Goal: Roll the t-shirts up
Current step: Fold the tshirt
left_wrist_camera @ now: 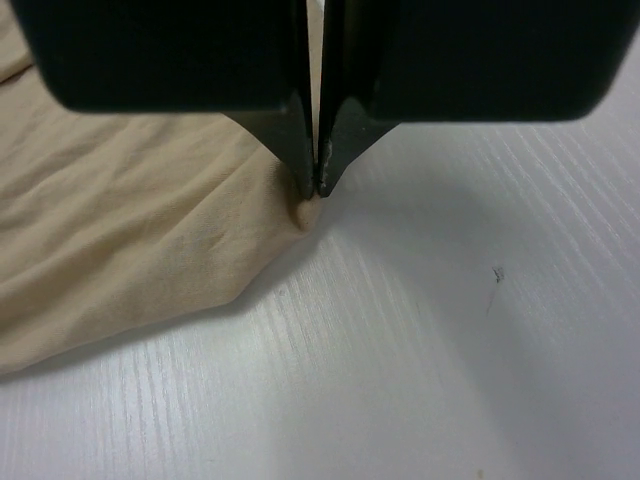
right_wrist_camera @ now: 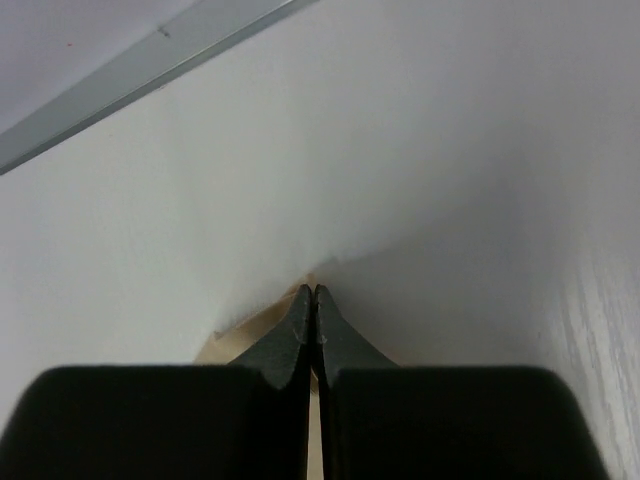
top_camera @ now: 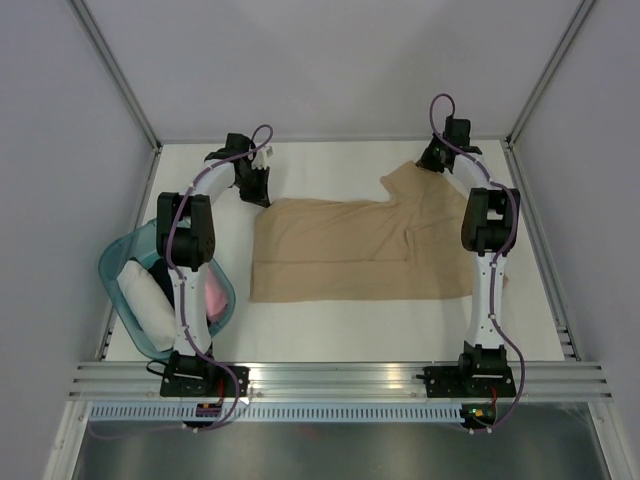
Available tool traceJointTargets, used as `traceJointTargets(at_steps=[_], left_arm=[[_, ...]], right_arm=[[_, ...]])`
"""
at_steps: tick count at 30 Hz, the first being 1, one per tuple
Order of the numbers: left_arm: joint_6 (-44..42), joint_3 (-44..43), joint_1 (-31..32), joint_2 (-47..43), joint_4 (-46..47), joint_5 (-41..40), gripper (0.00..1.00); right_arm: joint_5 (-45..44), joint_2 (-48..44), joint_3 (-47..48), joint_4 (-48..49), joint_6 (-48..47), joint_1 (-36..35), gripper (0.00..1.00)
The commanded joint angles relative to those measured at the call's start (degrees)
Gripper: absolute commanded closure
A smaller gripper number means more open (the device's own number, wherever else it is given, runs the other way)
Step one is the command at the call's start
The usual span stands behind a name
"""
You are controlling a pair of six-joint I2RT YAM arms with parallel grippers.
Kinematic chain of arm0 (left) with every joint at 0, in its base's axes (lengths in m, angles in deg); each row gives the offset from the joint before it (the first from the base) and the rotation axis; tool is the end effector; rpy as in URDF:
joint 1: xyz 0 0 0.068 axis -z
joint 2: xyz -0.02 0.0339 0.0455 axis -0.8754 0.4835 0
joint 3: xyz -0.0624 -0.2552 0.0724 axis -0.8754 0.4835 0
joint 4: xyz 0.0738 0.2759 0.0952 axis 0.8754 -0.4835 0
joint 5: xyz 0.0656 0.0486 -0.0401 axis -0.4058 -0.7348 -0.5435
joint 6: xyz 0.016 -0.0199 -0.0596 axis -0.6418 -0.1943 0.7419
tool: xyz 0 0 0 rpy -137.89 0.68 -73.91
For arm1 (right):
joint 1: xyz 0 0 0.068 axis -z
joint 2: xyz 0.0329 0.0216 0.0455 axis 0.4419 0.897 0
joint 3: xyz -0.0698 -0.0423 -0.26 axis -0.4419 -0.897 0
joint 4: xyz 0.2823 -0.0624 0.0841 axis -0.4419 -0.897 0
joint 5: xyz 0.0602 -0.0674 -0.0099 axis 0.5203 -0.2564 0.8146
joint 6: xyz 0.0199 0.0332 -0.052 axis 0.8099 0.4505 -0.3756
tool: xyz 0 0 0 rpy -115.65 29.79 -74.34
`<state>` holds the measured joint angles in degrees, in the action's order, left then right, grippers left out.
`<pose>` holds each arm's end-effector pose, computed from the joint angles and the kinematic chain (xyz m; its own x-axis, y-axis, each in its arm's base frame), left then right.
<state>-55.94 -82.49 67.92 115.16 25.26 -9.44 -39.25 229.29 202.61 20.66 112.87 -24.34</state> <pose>0.5250 -0.0790 0.1326 -0.8829 0.1525 -0.4442 0.2918 0.9192 -0.2644 0.6271 -0.0115 0.1169 -0.6373 0.4648 -0.6147 0.2068 0.8716 0.4445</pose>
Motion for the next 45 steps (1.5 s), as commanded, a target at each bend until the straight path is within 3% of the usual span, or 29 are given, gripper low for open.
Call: traceJointTargets(at_steps=[1, 13, 24, 31, 37, 45], left_arm=[[1.05, -1.65, -0.15, -1.64, 0.02, 0.17, 0.98], [-4.66, 5.12, -0.24, -9.46, 3.36, -1.58, 0.98], [-5.19, 10.56, -0.24, -14.38, 6.18, -0.97, 0.98], [-10.02, 18.29, -0.24, -21.67, 6.35, -0.35, 0.98], [-13.8, 24.18, -0.33, -26.78, 6.27, -1.23, 0.98], [-16.17, 27.71, -0.33, -29.24, 6.44, 0.7, 0.98]], right_arm=[[4.37, -7.63, -6.37, 4.36, 2.99, 1.62, 1.0], [5.43, -26.6, -27.12, 5.07, -4.22, 1.8, 1.0], [7.1, -37.07, -40.65, 5.25, -5.62, 1.71, 1.0], [4.38, -49.9, -50.49, -1.26, -11.69, 2.5, 1.0], [4.37, -59.57, -63.23, -1.08, -10.9, 5.66, 1.0], [-0.72, -69.59, -68.79, -6.0, -5.28, 9.18, 1.0]])
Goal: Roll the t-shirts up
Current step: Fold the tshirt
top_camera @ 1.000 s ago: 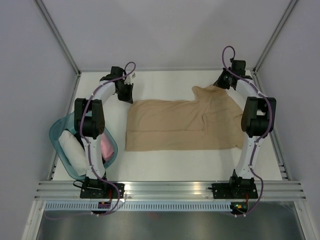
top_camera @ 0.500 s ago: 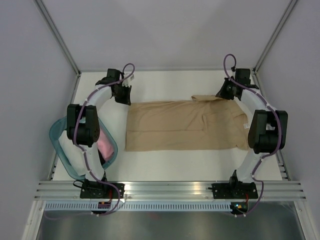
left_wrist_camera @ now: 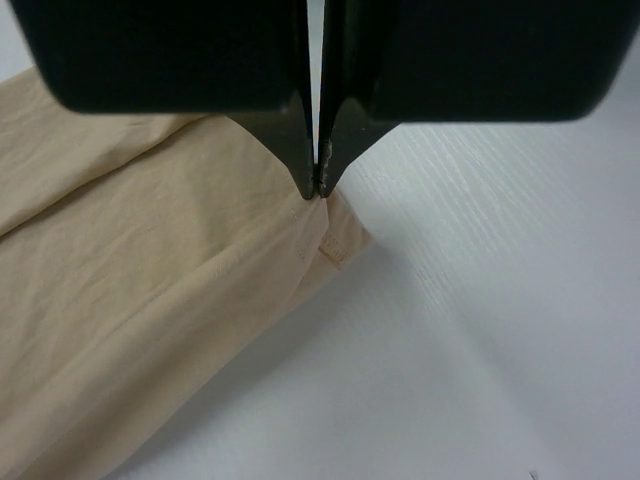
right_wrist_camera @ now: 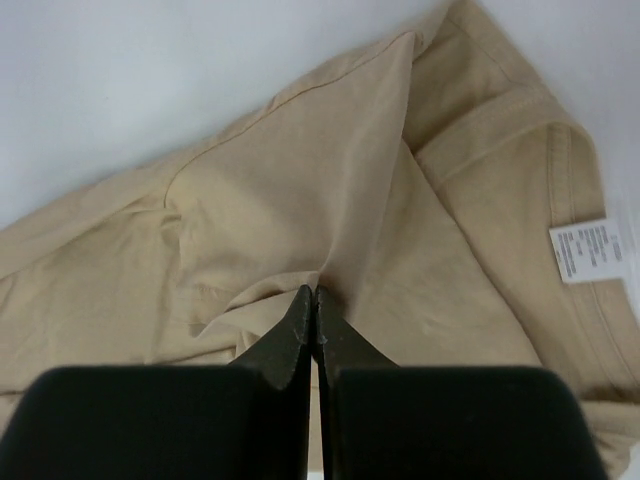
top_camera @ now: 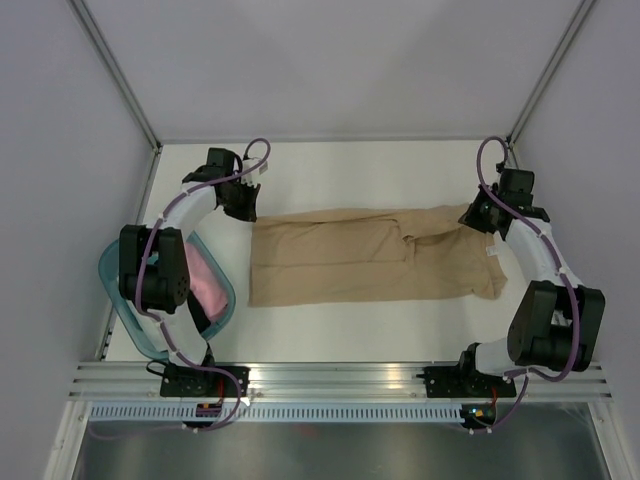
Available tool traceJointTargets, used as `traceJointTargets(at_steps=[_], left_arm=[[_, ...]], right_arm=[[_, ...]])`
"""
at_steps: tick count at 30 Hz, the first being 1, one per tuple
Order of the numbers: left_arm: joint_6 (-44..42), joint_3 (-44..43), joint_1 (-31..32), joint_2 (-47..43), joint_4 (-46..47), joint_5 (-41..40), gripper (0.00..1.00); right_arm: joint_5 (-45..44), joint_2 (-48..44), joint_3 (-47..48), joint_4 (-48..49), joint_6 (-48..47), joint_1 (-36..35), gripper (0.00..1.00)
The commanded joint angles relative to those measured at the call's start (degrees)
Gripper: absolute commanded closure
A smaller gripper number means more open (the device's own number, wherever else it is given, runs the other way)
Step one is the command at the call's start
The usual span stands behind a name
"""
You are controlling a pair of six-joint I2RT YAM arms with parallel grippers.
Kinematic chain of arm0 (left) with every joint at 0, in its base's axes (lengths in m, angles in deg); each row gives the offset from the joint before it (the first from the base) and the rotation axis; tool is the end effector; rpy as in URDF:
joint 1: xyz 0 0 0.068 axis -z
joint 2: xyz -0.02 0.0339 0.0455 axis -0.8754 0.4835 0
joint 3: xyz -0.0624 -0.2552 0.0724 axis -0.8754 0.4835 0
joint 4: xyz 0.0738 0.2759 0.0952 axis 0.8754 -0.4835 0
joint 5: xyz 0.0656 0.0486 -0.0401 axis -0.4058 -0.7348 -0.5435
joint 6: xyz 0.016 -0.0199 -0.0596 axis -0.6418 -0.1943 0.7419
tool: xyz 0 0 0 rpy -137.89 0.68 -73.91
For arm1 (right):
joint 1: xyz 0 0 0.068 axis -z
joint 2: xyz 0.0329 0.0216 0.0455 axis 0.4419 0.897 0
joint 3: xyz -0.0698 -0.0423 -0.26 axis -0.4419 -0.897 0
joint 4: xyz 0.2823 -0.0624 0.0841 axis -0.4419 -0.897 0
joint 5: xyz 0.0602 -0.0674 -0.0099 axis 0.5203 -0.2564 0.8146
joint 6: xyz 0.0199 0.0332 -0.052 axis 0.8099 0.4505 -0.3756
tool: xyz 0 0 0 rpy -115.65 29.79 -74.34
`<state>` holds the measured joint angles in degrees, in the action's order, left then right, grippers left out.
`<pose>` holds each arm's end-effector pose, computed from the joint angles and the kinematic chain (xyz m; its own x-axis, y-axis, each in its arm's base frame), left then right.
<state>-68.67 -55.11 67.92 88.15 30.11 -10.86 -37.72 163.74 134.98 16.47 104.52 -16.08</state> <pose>0.4249 -0.0658 0.1919 -0.7591 0.3489 -0.5496 0.4800 0.8702 -0.1107 0.3553 -0.0529 0.2226 -0.6800 0.4363 -0.5893 0.2644 0.8955 0.3579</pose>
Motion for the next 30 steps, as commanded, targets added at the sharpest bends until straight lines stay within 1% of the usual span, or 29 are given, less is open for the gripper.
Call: traceJointTargets(at_steps=[1, 5, 10, 17, 21, 24, 29, 30], left_arm=[[-3.37, 0.32, -0.33, -2.23, 1.5, 2.21, 0.98], [-4.33, -0.03, -0.33, -3.37, 1.5, 2.03, 0.98], [-5.74, 0.67, -0.33, -5.3, 1.33, 1.07, 0.98], [-6.62, 1.73, -0.33, -6.53, 1.15, 0.1, 0.98], [-7.41, 3.04, -0.33, -6.97, 0.71, -1.04, 0.98], [-8.02, 4.88, -0.33, -7.33, 0.18, -1.13, 0.98], [-8.99, 8.75, -0.33, -6.98, -0.26, -0.95, 0.98], [-9.17, 9.8, -0.33, -6.8, -0.34, -1.13, 0.98]], right_arm=[[-2.43, -4.75, -2.82, -1.89, 3.86, 1.01, 1.0], [-3.31, -7.21, -5.04, -2.42, 5.36, 1.97, 1.0], [-3.92, -8.27, -1.44, -6.55, 3.96, 2.77, 1.0], [-5.06, -10.03, -0.38, -9.71, 3.16, 2.94, 1.0], [-8.31, -11.34, -3.62, -13.4, 4.39, 2.94, 1.0], [-9.98, -12.75, -6.52, -14.29, 5.27, 2.94, 1.0], [-11.57, -13.11, -12.32, -12.45, 6.85, 2.94, 1.0], [-13.22, -12.93, -13.29, -11.66, 7.03, 3.03, 1.0]])
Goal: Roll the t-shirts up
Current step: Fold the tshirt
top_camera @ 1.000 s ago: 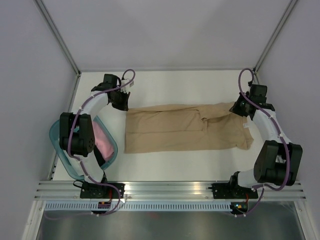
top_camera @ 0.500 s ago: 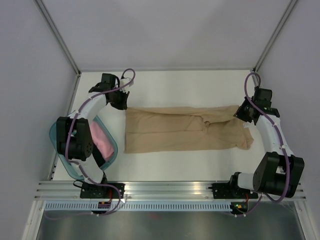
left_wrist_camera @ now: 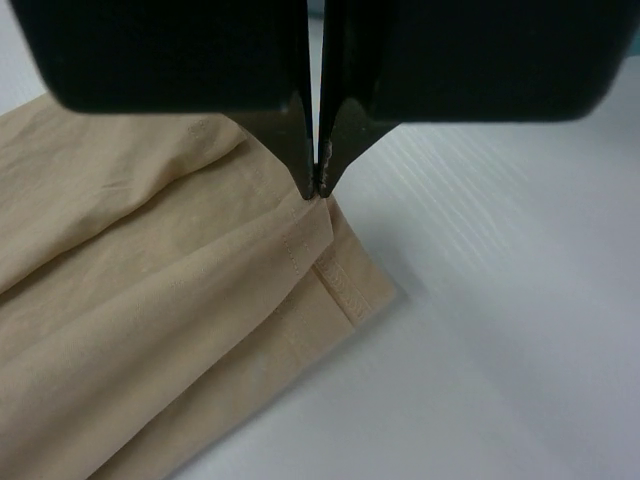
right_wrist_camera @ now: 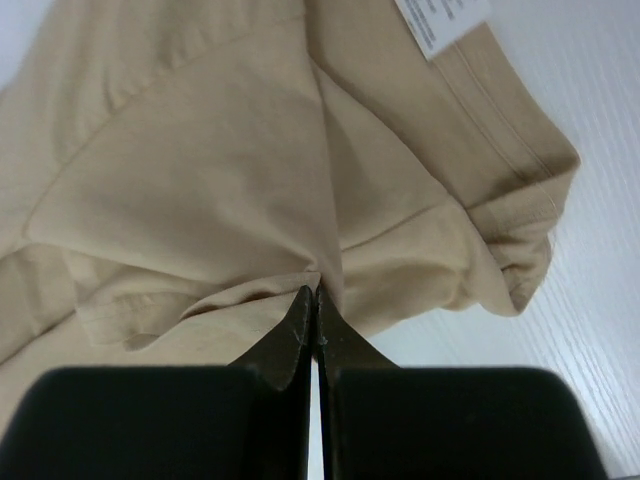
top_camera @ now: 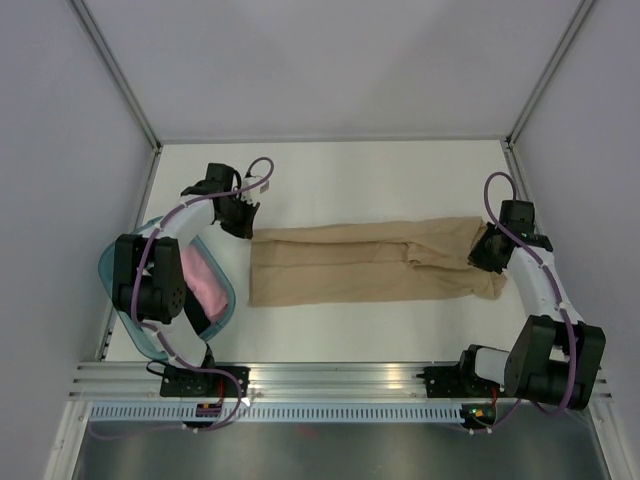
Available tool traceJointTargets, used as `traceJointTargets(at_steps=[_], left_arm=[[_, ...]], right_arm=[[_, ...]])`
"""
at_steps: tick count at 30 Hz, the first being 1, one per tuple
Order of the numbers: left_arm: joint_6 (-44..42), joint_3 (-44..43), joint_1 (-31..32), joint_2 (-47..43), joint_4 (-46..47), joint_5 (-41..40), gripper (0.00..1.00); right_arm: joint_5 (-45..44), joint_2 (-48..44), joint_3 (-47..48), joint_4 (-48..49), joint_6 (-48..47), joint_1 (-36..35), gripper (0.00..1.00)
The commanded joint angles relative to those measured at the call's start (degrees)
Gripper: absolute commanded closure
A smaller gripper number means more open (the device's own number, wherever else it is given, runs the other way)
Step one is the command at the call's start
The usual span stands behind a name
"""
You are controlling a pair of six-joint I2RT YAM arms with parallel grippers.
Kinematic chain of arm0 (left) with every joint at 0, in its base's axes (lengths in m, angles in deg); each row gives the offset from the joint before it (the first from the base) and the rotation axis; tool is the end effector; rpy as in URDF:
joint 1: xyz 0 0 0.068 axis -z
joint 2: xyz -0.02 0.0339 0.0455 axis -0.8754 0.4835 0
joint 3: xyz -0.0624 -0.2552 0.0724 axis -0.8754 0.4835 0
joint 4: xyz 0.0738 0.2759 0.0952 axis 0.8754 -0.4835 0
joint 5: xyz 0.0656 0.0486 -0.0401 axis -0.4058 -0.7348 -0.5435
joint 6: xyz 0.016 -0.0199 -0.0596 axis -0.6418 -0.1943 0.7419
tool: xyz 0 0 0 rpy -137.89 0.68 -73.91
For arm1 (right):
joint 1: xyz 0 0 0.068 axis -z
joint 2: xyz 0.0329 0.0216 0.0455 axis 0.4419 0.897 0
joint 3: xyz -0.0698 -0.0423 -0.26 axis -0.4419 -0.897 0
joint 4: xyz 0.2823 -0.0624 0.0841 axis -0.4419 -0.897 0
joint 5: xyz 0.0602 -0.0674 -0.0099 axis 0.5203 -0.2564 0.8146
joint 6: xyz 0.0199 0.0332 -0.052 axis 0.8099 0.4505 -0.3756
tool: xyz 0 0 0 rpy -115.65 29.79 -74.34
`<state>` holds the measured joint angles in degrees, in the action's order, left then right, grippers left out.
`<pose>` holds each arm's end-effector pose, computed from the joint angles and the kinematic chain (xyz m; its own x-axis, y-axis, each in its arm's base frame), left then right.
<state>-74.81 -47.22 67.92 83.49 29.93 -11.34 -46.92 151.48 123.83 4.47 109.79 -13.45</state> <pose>0.3933 -0.0616 0.1768 -0.7363 0.4448 -0.5099 0.5516 0.8310 -0.0716 0.2805 -0.0611 0.2008 -0.6833 0.5670 -0.4600 0.5152 0.8208 0.2466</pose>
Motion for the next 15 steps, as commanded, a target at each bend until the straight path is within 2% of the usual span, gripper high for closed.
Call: traceJointTargets(at_steps=[1, 15], left_arm=[[-3.11, 2.45, -0.33, -2.23, -0.08, -0.65, 0.98], [-6.01, 4.39, -0.24, -0.47, -0.87, -1.53, 0.98]], right_arm=[[-4.82, -0.32, -2.41, 0.61, 1.76, 0.41, 1.0], [-7.73, 3.64, -6.54, 3.33, 2.03, 1.2, 1.0]])
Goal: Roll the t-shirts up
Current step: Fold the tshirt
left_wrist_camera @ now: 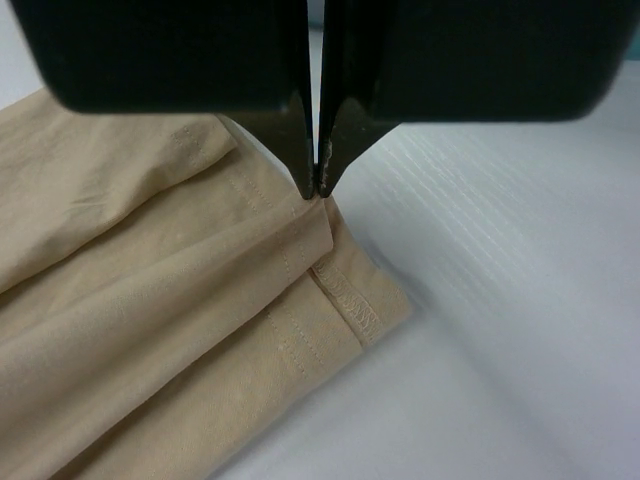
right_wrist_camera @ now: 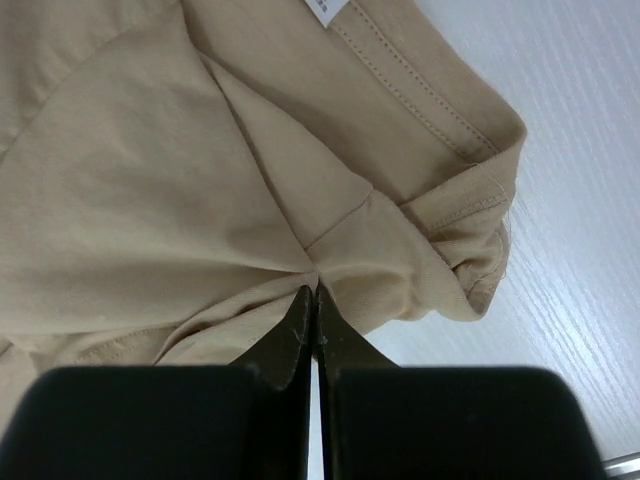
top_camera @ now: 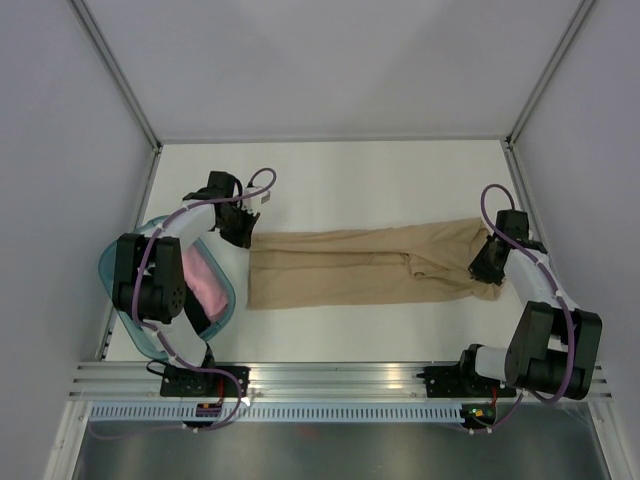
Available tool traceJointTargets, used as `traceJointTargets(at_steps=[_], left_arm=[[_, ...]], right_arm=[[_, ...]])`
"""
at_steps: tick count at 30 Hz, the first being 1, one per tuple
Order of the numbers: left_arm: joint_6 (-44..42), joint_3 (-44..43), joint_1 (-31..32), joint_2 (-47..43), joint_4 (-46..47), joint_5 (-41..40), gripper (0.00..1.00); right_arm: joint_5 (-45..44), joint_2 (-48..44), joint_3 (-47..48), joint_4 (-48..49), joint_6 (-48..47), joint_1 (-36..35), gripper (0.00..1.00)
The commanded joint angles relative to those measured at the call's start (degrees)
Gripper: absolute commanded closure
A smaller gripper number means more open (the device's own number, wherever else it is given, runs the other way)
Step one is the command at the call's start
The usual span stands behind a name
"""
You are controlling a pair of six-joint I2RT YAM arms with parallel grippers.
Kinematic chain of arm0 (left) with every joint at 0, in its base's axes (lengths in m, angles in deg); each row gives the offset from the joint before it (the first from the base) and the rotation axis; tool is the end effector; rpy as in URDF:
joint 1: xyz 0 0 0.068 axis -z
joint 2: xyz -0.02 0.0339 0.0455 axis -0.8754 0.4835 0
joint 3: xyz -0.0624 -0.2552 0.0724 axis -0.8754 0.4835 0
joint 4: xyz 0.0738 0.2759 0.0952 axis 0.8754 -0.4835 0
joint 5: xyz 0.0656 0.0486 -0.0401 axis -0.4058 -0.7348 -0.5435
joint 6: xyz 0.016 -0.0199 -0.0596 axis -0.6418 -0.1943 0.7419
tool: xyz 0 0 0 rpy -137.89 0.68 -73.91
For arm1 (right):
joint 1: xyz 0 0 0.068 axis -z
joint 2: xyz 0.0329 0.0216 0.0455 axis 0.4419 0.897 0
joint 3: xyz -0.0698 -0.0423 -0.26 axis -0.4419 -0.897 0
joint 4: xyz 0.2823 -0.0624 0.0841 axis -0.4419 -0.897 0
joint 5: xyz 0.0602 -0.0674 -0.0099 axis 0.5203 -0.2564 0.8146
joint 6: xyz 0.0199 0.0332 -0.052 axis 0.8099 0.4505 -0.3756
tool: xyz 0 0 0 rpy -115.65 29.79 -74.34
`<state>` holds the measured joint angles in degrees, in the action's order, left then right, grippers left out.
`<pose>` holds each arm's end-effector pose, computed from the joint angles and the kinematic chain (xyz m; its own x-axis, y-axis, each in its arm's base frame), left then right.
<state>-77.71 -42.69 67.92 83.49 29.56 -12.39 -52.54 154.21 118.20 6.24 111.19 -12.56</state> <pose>0.3763 -0.0587 0.1505 -0.7506 0.4936 -0.4393 0.5772 0.8134 -0.0723 0.2668 -0.0674 0.1566 -0.6899 0.6042 -0.3987 0.6069 0.7830 0.1364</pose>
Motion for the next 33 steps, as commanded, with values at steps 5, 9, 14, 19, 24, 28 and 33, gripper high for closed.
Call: traceJointTargets(at_steps=[5, 9, 14, 19, 24, 28, 33], left_arm=[[-4.34, -0.23, 0.2, 0.14, -1.64, 0.92, 0.98], [-4.34, -0.05, 0.46, 0.67, -3.22, 4.17, 0.98], [-3.28, -0.23, 0.55, 0.14, -3.31, 4.88, 0.98], [-3.46, -0.14, 0.55, -0.65, -3.23, 4.18, 0.98], [-3.28, 0.04, 0.55, -0.04, -3.14, 4.09, 0.98], [-3.2, -0.05, 0.55, -0.12, -3.23, 3.48, 0.98], [-2.85, -0.4, 0.55, 0.32, -3.23, 3.48, 0.98]], right_arm=[[-4.48, 1.0, -0.91, 1.04, 1.77, 0.3, 0.81], [-4.92, -1.11, 1.37, -1.42, 3.26, 0.39, 0.57], [-6.16, -10.94, 4.18, -0.02, 1.69, -0.66, 0.5], [-9.4, -15.09, 4.2, 3.58, 2.46, -18.7, 0.41], [-19.14, -3.79, 2.6, 6.22, 9.49, -37.63, 0.4], [-22.24, 5.55, 6.38, 5.7, 11.44, -45.92, 0.41], [-24.79, 10.57, 6.83, 5.52, 11.79, -46.28, 0.42]])
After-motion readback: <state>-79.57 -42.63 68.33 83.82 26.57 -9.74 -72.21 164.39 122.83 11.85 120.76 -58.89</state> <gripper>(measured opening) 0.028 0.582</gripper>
